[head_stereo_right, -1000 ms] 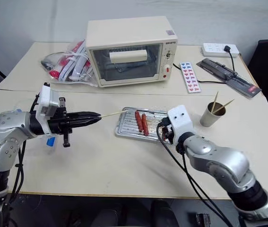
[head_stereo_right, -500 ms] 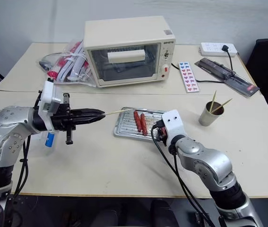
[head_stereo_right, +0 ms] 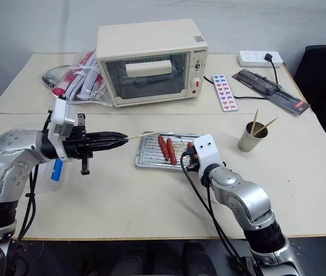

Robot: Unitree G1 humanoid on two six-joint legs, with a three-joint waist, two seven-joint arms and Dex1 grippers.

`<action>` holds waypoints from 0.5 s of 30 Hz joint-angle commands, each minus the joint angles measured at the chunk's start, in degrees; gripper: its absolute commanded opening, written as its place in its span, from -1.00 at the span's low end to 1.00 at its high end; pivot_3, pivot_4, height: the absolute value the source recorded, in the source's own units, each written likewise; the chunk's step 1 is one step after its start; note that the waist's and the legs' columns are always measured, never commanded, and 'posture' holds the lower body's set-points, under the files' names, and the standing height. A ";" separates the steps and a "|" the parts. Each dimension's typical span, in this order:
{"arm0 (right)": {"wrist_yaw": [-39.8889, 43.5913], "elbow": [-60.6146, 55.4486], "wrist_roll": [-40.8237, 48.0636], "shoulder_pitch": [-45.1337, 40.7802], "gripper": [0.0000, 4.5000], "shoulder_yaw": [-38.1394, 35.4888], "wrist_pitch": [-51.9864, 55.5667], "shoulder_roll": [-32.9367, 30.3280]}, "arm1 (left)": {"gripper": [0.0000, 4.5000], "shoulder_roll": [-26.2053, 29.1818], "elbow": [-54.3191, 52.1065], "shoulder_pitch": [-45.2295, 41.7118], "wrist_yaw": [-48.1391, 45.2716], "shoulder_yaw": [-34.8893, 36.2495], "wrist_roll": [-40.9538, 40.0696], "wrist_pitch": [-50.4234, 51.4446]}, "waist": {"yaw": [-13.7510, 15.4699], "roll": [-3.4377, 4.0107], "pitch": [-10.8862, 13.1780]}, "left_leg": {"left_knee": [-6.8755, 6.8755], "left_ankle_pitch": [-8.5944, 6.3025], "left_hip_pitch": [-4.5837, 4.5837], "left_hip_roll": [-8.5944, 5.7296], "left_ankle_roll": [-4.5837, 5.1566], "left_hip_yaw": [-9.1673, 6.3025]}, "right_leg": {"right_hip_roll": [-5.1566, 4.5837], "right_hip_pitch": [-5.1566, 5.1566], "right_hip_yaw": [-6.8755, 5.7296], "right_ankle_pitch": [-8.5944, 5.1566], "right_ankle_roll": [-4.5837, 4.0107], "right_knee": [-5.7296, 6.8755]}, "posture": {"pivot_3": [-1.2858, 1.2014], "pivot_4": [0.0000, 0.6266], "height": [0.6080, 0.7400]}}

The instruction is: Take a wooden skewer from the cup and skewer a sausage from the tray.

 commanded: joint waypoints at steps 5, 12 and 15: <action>2.79 0.15 -3.01 1.16 -0.71 -2.10 1.10 1.37 | -1.00 -0.30 -0.79 -1.40 0.20 0.48 0.16 -1.33 | -0.01 0.00 0.00 | 0.00 0.00 0.01 0.00 0.00 0.00 | 0.00 0.00 0.00 0.00 0.00 0.00 | 0.03 -0.52 1.00; 11.37 -1.90 -0.28 -1.03 -0.71 -6.08 1.70 -1.27 | -1.00 -0.49 0.28 -1.59 -0.57 -0.04 0.54 -2.02 | 0.00 0.00 0.00 | 0.00 0.00 0.01 -0.02 0.00 0.00 | 0.00 0.00 0.01 0.00 0.00 0.02 | 0.03 -0.52 1.00; 22.15 -4.01 4.75 -3.93 -0.71 -8.33 3.59 -8.16 | -1.00 -0.18 1.55 -2.02 -2.17 -0.82 0.91 -2.67 | 0.01 0.02 0.01 | 0.00 0.00 0.01 -0.04 0.00 0.01 | 0.00 0.00 0.02 0.00 0.00 0.01 | 0.03 -0.52 1.00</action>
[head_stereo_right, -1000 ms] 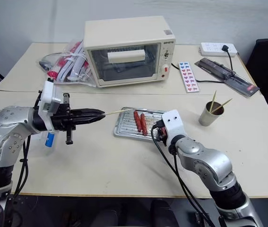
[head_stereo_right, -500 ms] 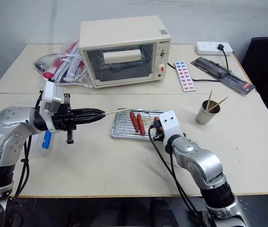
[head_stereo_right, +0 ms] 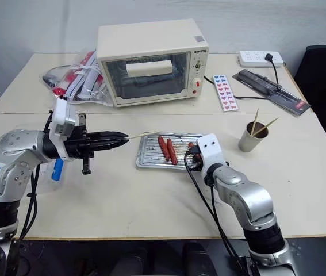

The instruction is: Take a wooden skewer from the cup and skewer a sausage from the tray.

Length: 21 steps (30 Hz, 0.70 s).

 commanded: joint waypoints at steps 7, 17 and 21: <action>40.37 -3.44 16.20 -10.61 -0.71 -6.01 1.50 -28.75 | -1.00 1.77 3.41 -2.97 -8.06 -2.76 1.70 -3.87 | 0.05 0.07 0.05 | -0.06 -0.02 0.00 0.01 0.03 -0.03 | 0.00 0.02 -0.04 0.00 0.00 -0.14 | 0.03 -0.52 1.00; 65.63 -3.73 20.40 -12.33 -0.71 -5.43 -5.16 -43.37 | -1.00 2.94 -0.99 -3.06 -15.30 -5.91 0.23 -2.91 | 0.10 0.06 0.05 | 0.00 -0.05 -0.01 0.03 0.09 0.00 | -0.02 0.04 -0.01 0.00 0.00 -0.24 | 0.03 -0.52 1.00; 67.50 -4.47 22.11 -13.30 -0.71 -6.21 -4.52 -43.49 | -1.00 2.90 -2.70 -2.96 -15.70 -6.00 -0.27 -1.99 | 0.19 0.06 0.06 | 0.01 -0.05 -0.01 0.03 0.08 0.00 | -0.02 0.03 -0.01 0.00 0.00 -0.23 | 0.03 -0.52 1.00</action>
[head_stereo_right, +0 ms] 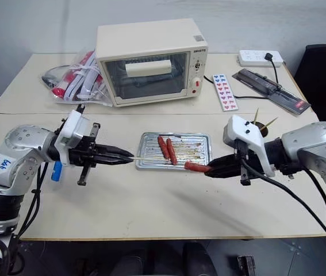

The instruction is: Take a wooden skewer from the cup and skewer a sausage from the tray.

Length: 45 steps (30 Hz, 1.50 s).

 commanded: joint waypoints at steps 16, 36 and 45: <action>-2.98 -3.79 7.01 -3.43 -0.71 -2.16 3.94 0.75 | -1.00 -1.86 -3.43 -0.37 0.17 -0.85 -0.98 0.38 | 0.64 0.00 0.00 | 0.08 0.00 0.00 -0.01 -0.01 0.00 | -0.02 0.00 0.00 0.00 0.00 0.00 | 0.03 -0.52 1.00; -6.59 -6.02 12.02 -7.24 -0.71 -0.14 7.27 5.50 | -1.00 -7.50 -2.15 -4.66 0.59 -5.30 0.58 -0.51 | 1.46 -0.01 0.00 | 0.50 -0.09 -0.09 -0.01 0.07 -0.02 | -0.01 0.01 -0.04 0.00 0.00 0.12 | 0.03 -0.52 1.00; -8.12 -5.79 11.71 -7.91 -0.04 -0.61 8.19 6.04 | -1.00 -7.29 -1.18 -3.31 1.05 -4.64 1.97 -1.64 | 1.49 -0.01 0.01 | 0.56 -0.12 -0.11 -0.01 0.08 -0.02 | -0.01 0.01 -0.04 0.00 0.00 0.13 | 0.03 -0.52 1.00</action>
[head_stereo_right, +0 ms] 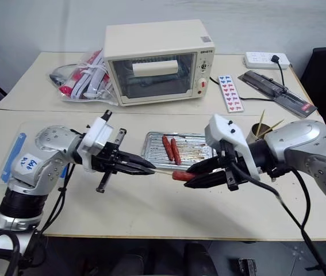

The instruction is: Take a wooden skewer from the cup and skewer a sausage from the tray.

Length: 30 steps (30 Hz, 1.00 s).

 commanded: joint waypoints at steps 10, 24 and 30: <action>-3.42 6.12 -1.91 -5.33 0.20 -5.72 -2.81 0.08 | -1.00 3.49 -12.44 18.53 16.12 15.39 0.77 -0.62 | -0.01 0.01 0.00 | -0.03 -0.03 -0.01 0.02 0.01 0.00 | 0.00 -0.02 0.03 0.00 0.00 -0.01 | 0.03 -0.52 1.00; -0.04 12.78 -4.18 -11.13 0.20 -2.12 -7.91 6.92 | -1.00 -12.34 -37.11 49.46 47.96 31.49 9.47 -2.86 | 0.00 -0.01 0.00 | 0.10 -0.18 0.02 0.03 0.14 0.04 | -0.01 0.13 0.03 0.00 0.00 -0.11 | 0.03 -0.52 1.00; 2.63 15.06 -5.58 -13.36 0.20 0.55 -9.18 9.10 | -1.00 -18.23 -39.82 57.65 54.84 34.77 15.26 -7.07 | 0.18 -0.01 0.00 | 0.11 -0.19 0.03 0.03 0.16 0.04 | -0.01 0.14 0.02 0.00 0.00 -0.12 | 0.03 -0.52 1.00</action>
